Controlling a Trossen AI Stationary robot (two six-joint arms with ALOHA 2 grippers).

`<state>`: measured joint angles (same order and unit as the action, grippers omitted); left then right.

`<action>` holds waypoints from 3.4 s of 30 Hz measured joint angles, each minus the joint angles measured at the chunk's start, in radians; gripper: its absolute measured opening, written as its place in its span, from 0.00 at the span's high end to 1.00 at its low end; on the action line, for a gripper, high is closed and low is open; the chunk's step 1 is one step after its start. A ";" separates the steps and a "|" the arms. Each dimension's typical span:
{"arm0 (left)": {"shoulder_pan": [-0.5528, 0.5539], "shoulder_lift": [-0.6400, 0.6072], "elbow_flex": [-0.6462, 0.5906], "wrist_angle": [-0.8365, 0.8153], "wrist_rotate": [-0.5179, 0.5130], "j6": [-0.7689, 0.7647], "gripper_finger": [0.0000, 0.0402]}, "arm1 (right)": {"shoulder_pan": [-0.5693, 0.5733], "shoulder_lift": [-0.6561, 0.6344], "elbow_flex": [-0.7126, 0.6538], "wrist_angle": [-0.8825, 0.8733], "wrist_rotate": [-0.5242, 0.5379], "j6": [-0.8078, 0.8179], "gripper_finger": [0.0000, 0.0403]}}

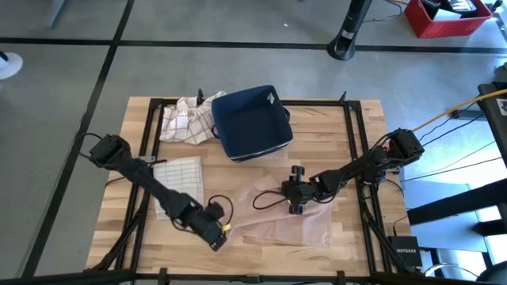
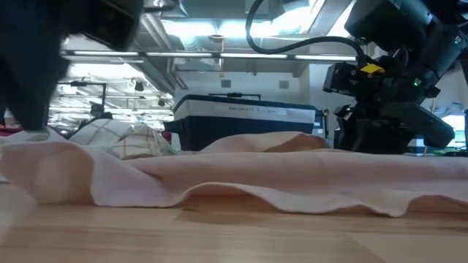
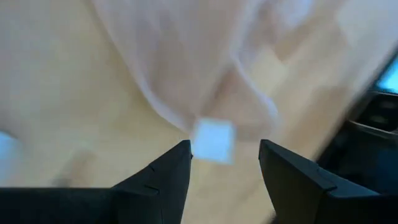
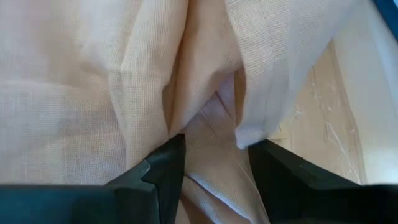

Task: Fold towel
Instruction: Fold the pink towel on the table

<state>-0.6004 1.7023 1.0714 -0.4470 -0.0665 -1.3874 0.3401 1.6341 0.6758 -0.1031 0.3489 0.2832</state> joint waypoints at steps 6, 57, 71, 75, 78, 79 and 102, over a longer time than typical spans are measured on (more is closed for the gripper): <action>-0.077 0.002 0.000 0.053 -0.048 -0.240 0.55 | 0.000 0.000 -0.001 0.016 -0.001 -0.005 0.56; -0.136 0.168 -0.001 0.045 -0.299 -0.203 0.99 | -0.001 -0.127 0.001 -0.048 0.054 -0.089 0.56; -0.136 0.166 -0.001 0.029 -0.304 -0.110 0.99 | -0.037 -0.110 0.000 -0.075 0.192 -0.129 0.56; -0.136 0.166 -0.001 0.028 -0.314 -0.082 0.99 | -0.087 -0.086 0.000 -0.056 0.040 -0.164 0.56; -0.136 0.166 -0.001 0.028 -0.323 -0.075 0.99 | -0.095 -0.058 0.000 -0.034 0.044 -0.185 0.56; -0.136 0.166 -0.001 0.029 -0.326 -0.075 0.99 | -0.097 -0.045 0.000 -0.012 0.049 -0.196 0.56; -0.139 0.062 0.036 -0.188 -0.317 -0.013 1.00 | -0.015 -0.218 0.100 -0.201 0.247 -0.284 0.98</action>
<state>-0.7389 1.7646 1.1075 -0.6347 -0.3839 -1.4005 0.3251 1.4156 0.7762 -0.3039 0.5956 -0.0009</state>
